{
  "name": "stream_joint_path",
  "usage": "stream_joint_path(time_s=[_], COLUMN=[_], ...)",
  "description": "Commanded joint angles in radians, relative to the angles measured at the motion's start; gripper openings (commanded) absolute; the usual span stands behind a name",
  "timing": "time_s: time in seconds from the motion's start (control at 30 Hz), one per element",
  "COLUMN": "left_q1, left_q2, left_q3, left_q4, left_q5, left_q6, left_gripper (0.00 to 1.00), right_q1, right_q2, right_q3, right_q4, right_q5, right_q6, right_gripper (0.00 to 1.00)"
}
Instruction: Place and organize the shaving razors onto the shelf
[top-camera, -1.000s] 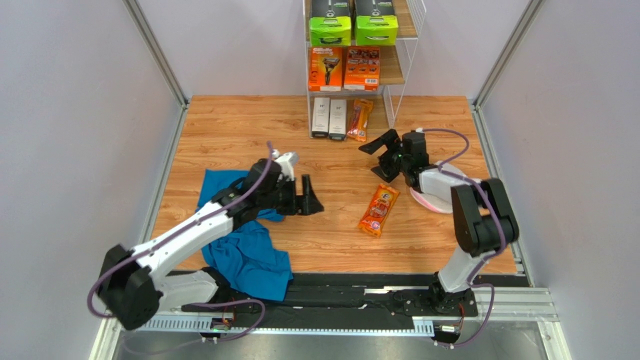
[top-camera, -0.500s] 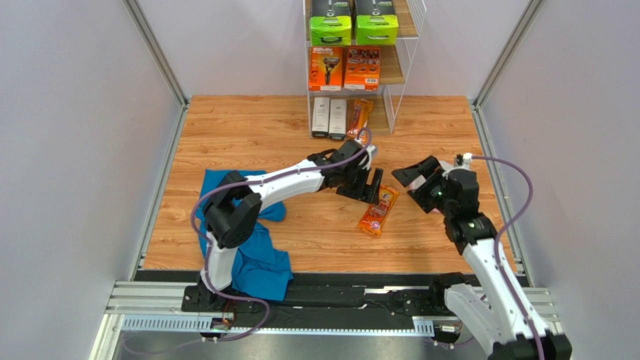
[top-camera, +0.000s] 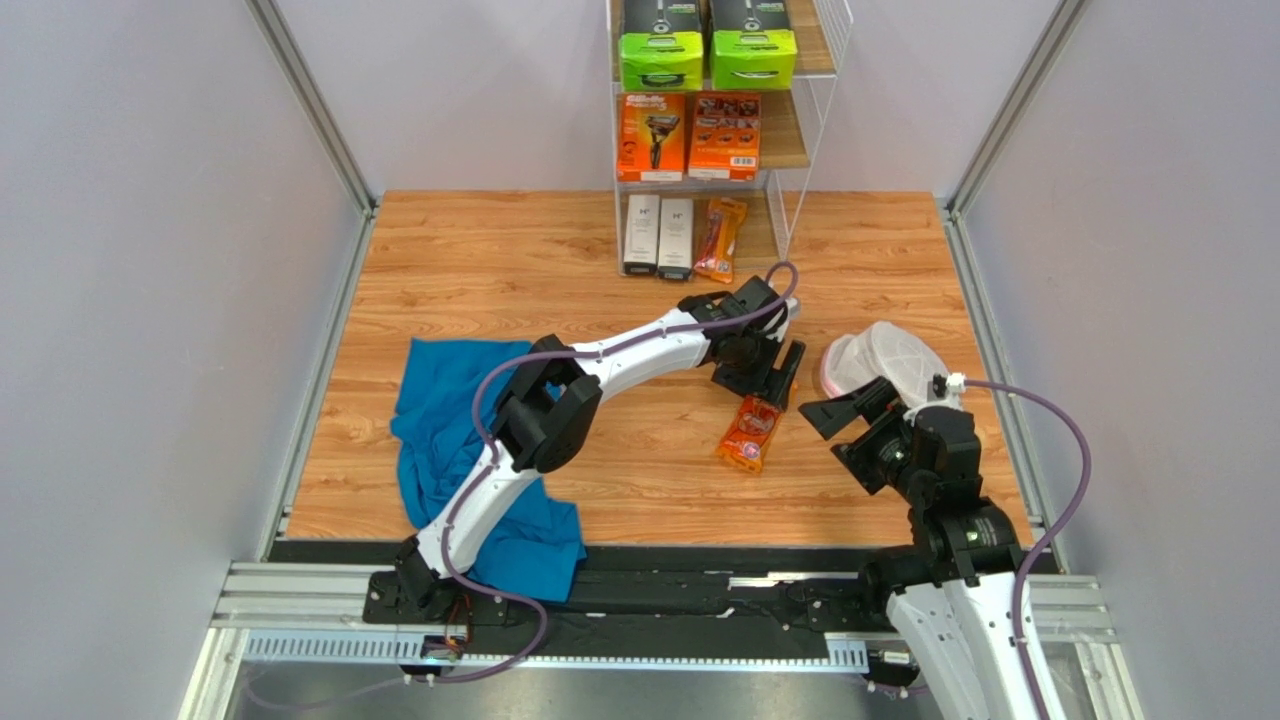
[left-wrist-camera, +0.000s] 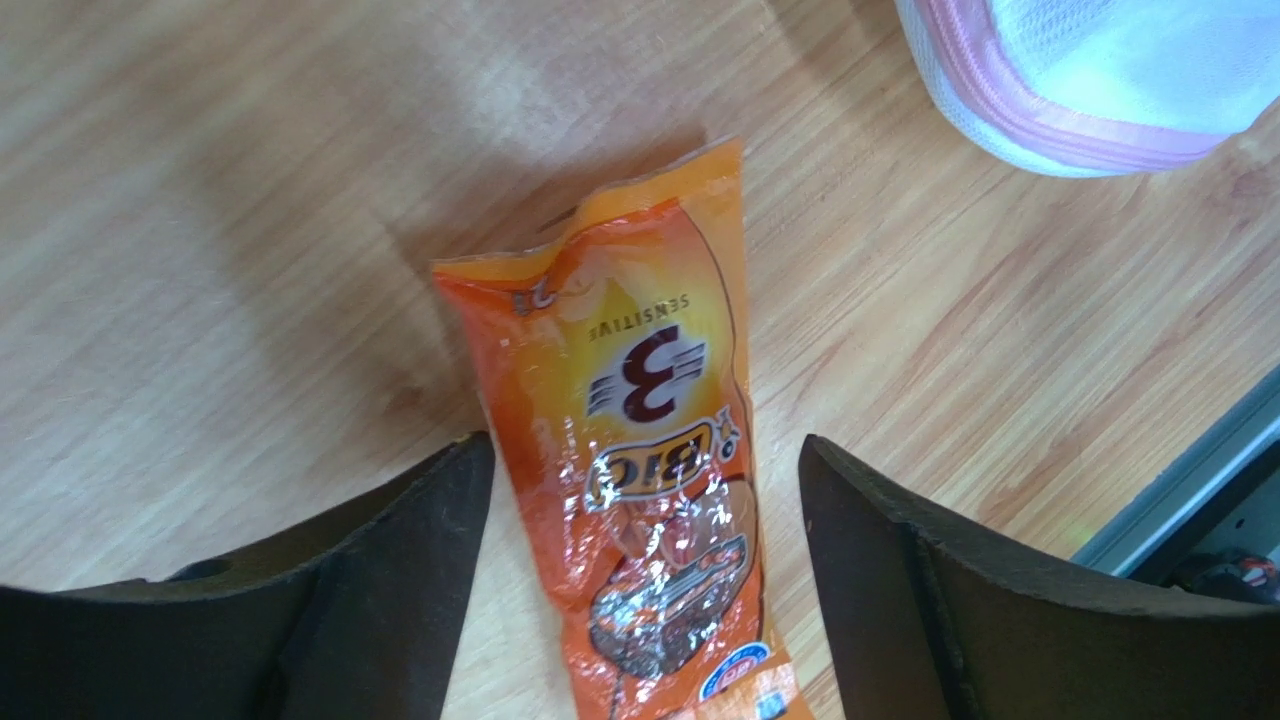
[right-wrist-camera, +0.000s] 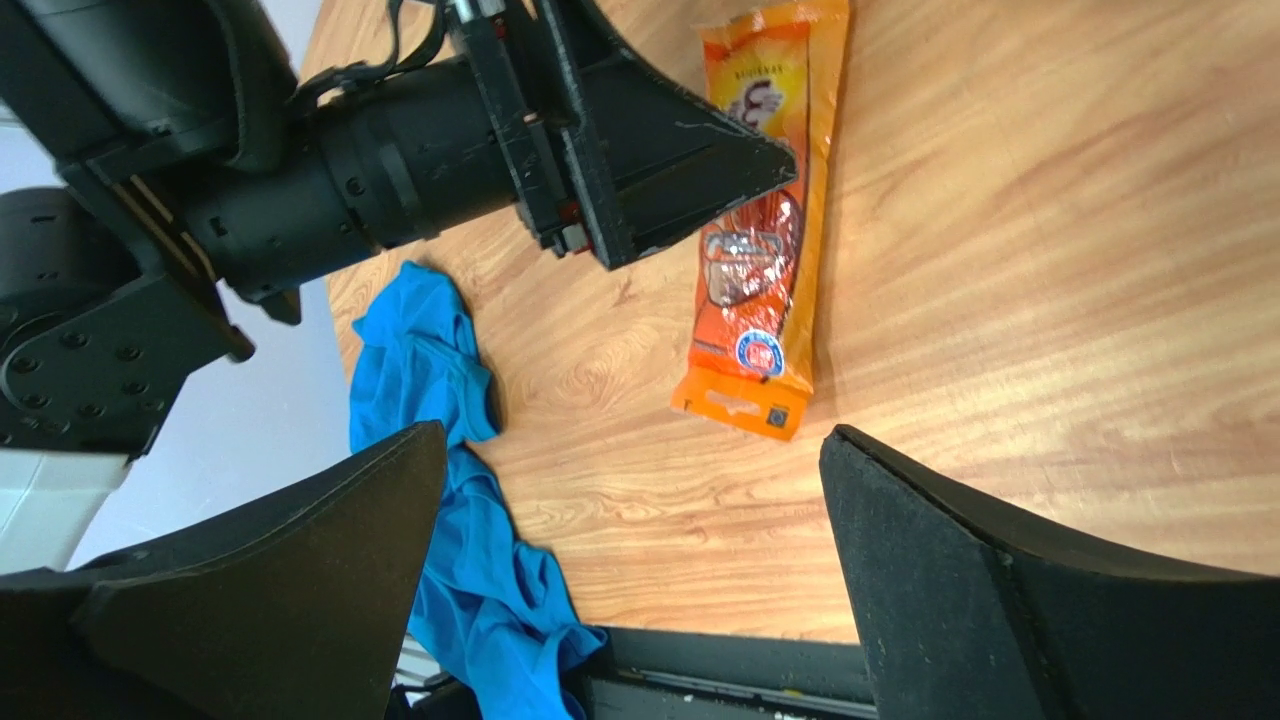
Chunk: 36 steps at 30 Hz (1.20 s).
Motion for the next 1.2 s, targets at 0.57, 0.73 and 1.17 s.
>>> stream_joint_path(time_s=[0.57, 0.73, 1.17], left_q1=[0.119, 0.173, 0.205], left_q2=[-0.475, -0.592, -0.658], left_q3=[-0.531, -0.675, -0.698], left_q4=[0.357, 0.527, 0.586], left_q5=[0.096, 0.191, 0.212], left_q6=[-0.336, -0.497, -0.622], left_gripper=[0.0, 0.0, 0.0], right_q1=[0.004, 0.066, 0.499], right_q2=[-0.039, 0.021, 0.276], right_q3=[-0.088, -0.103, -0.005], right_q4=[0.111, 0.264, 0.563], right_q5=[-0.159, -0.169, 0.135], right_q6=[0.022, 0.068, 0.135], right_gripper=[0.97, 0.94, 0.94])
